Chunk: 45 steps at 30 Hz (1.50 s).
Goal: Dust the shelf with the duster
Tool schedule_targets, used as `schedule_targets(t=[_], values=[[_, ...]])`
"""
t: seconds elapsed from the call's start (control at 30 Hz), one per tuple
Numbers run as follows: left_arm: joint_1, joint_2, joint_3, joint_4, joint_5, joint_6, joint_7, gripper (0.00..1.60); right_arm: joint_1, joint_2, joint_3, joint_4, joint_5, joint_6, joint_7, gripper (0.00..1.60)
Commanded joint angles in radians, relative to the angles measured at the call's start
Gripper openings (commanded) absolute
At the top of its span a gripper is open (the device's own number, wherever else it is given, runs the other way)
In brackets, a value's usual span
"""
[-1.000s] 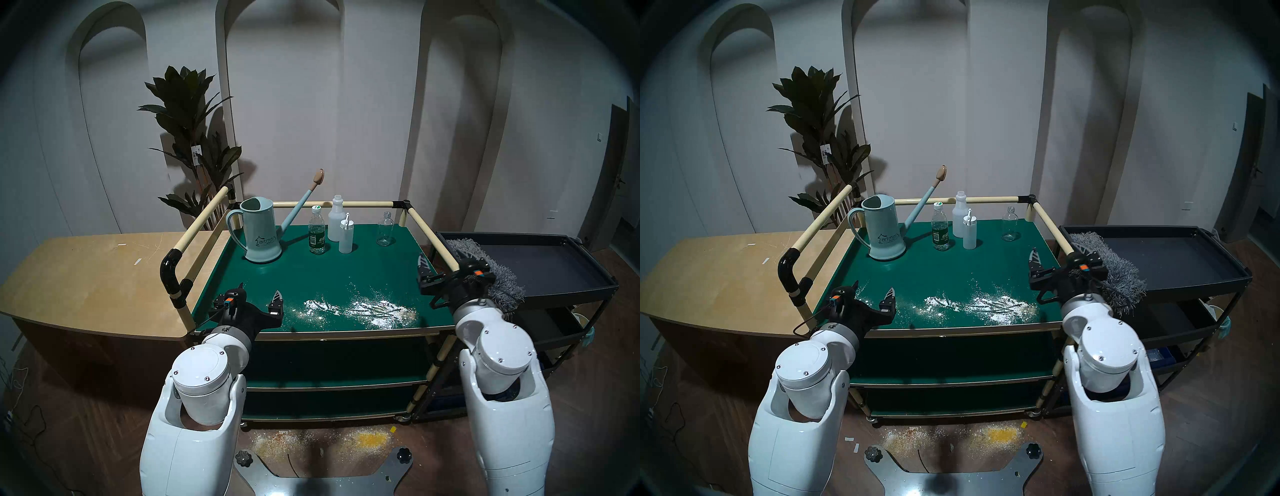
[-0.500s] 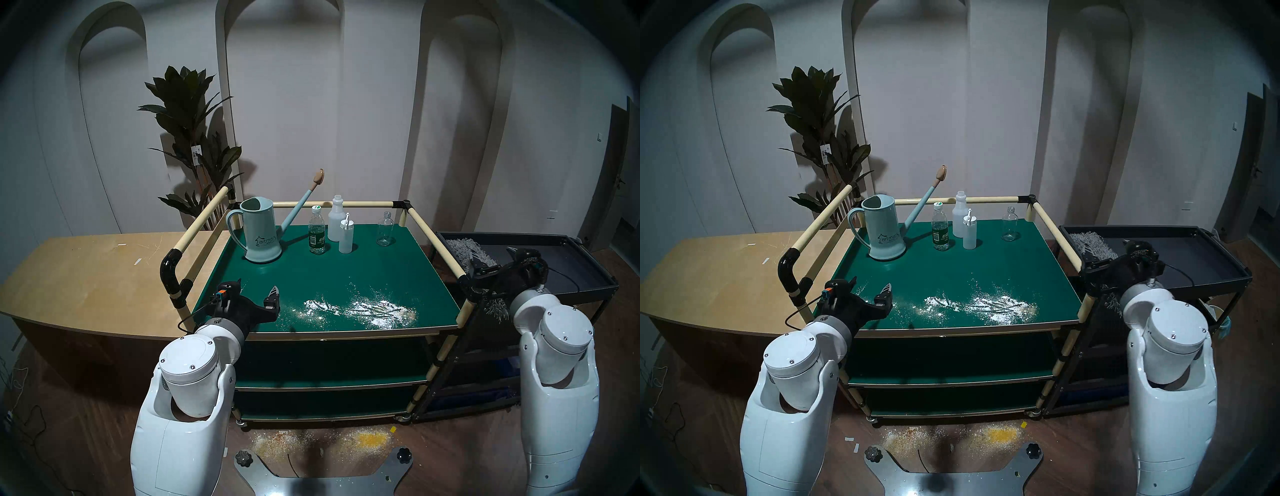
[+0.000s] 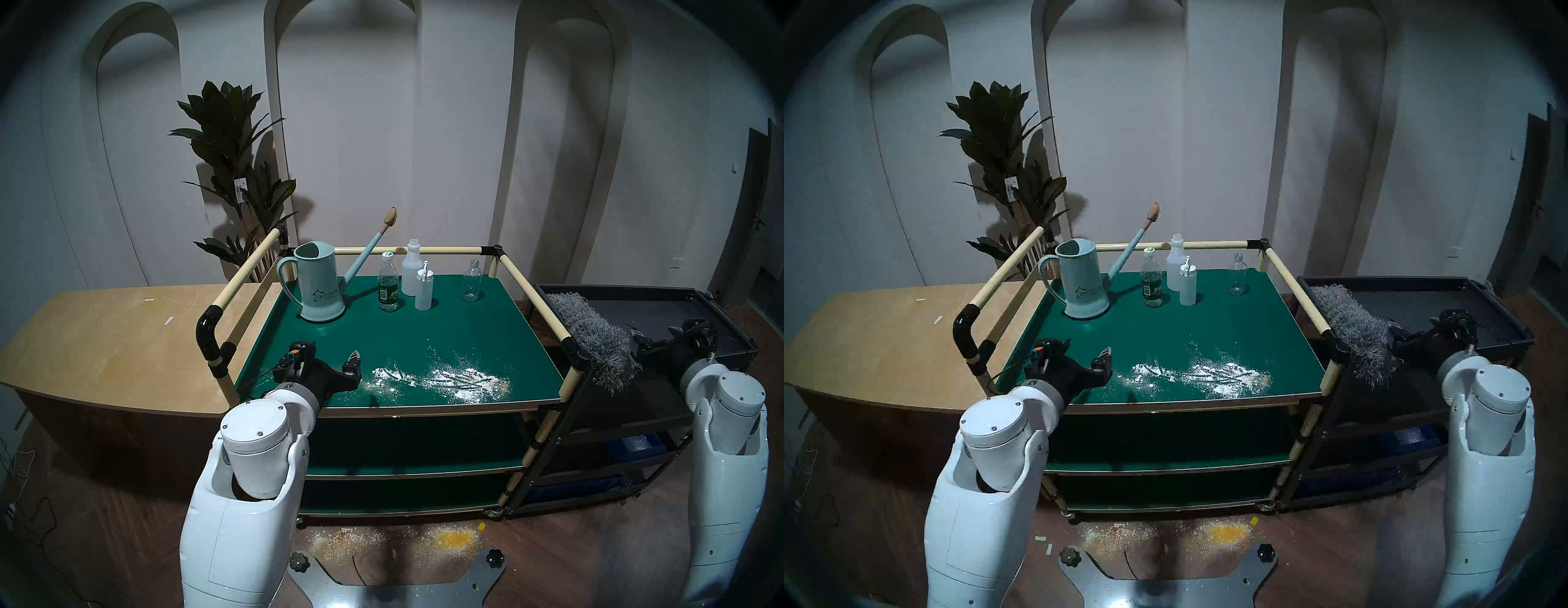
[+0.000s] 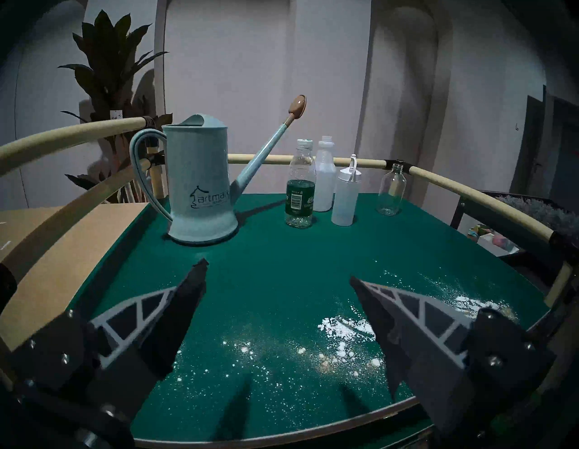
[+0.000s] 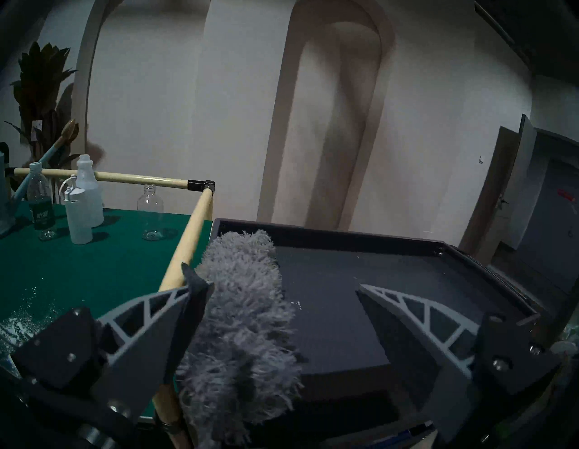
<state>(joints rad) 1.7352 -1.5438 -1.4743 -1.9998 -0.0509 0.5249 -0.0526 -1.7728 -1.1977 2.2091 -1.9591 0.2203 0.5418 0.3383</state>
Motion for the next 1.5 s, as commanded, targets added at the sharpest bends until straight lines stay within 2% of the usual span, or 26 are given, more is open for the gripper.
schedule_targets(t=[0.0,0.13,0.23,0.43,0.5,0.6,0.67,0.73,0.9,0.97,1.2,1.47], values=[[-0.085,-0.033,0.037,0.014,0.025,-0.017,0.046,1.6,0.051,0.091,0.057,0.103,0.099,-0.042,0.125,1.6],[-0.096,-0.035,0.056,0.028,0.036,-0.028,0.087,1.6,0.061,0.115,0.051,0.167,0.156,-0.063,0.187,1.6],[-0.104,-0.043,0.064,0.037,0.042,-0.038,0.117,1.6,0.074,0.136,0.05,0.224,0.175,-0.088,0.272,1.6],[-0.102,-0.04,0.073,0.038,0.036,-0.05,0.144,1.6,0.094,0.119,0.041,0.261,0.191,-0.134,0.295,1.6],[-0.093,-0.041,0.07,0.035,0.029,-0.062,0.14,1.6,0.079,0.076,0.039,0.218,0.155,-0.197,0.255,1.6],[-0.086,-0.042,0.065,0.029,0.024,-0.07,0.139,1.6,0.075,0.036,0.054,0.181,0.176,-0.166,0.23,1.6],[-0.078,-0.043,0.057,0.022,0.02,-0.075,0.141,1.6,0.05,0.007,0.059,0.136,0.169,-0.181,0.216,1.6],[-0.07,-0.041,0.044,0.019,0.012,-0.078,0.14,1.6,0.021,-0.021,0.047,0.107,0.142,-0.214,0.192,1.6],[-0.063,-0.033,0.031,0.019,0.001,-0.081,0.136,1.6,-0.01,-0.077,0.038,0.056,0.101,-0.224,0.12,1.6],[-0.06,-0.028,0.026,0.018,-0.005,-0.083,0.131,1.6,-0.016,-0.105,0.028,0.029,0.083,-0.203,0.076,1.6],[-0.051,-0.01,0.007,0.014,-0.023,-0.092,0.109,1.6,-0.005,-0.138,-0.01,0.018,0.052,-0.168,-0.003,1.6],[-0.043,0.002,-0.007,0.014,-0.033,-0.095,0.099,1.6,0.023,-0.132,-0.059,0.073,0.017,-0.202,-0.035,1.6]])
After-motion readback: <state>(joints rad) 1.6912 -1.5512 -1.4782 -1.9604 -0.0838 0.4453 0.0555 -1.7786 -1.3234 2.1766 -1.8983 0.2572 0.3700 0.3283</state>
